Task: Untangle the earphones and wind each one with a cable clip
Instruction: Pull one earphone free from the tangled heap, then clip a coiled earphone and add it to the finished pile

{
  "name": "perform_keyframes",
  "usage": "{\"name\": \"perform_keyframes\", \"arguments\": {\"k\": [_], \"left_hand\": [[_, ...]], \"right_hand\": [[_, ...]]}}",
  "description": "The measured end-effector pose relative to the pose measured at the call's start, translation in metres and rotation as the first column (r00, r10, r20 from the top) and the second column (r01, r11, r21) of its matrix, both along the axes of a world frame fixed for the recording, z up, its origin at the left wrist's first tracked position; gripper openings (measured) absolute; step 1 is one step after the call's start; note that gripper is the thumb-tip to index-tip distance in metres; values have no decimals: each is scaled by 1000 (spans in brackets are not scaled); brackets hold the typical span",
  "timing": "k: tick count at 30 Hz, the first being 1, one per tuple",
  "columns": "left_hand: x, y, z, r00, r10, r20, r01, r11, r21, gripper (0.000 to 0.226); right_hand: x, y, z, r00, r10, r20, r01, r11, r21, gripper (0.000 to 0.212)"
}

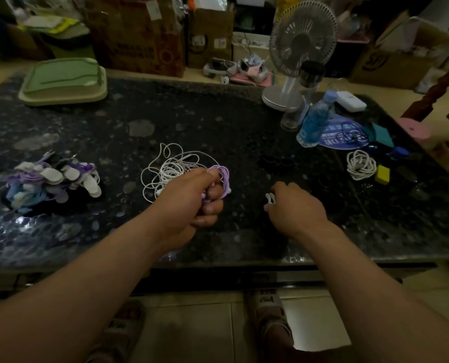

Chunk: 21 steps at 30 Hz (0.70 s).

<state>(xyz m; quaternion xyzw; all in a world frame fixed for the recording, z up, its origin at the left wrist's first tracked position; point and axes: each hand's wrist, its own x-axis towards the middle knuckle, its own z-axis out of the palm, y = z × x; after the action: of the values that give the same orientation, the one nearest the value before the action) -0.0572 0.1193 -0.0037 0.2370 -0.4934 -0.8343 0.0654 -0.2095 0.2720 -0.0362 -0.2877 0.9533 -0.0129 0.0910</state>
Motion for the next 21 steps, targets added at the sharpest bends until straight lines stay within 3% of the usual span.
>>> {"name": "perform_keyframes", "arguments": {"k": [4,6,9,11,16,18,21], "left_hand": [[0,-2,0,1000,-7,-7,7,1000,1,31],[-1,-2,-3,1000,-8,-2,8,1000,-25,31],[-3,-1,-5,1000,2,12,-1,999,-51,30],[-5,0,-7,1000,1,14,-1,999,-53,30],[-12,7,-8,1000,-9,8,9,998,-70,22],[-15,10,-8,1000,-24,10,25,996,-86,15],[-17,14,-9,999,-46,20,47,994,-95,28]], "right_hand": [[-2,1,0,1000,1,-1,-1,999,-43,32],[-11,5,6,995,-62,72,75,979,-190,21],[-32,20,20,973,-208,104,232,865,-444,16],[-42,31,23,959,-250,135,284,827,-486,17],[-45,34,3,967,-209,147,251,878,-407,15],[-45,29,-1,977,-191,92,211,915,-344,25],[-42,17,-4,980,-194,-49,186,973,-133,49]]}}
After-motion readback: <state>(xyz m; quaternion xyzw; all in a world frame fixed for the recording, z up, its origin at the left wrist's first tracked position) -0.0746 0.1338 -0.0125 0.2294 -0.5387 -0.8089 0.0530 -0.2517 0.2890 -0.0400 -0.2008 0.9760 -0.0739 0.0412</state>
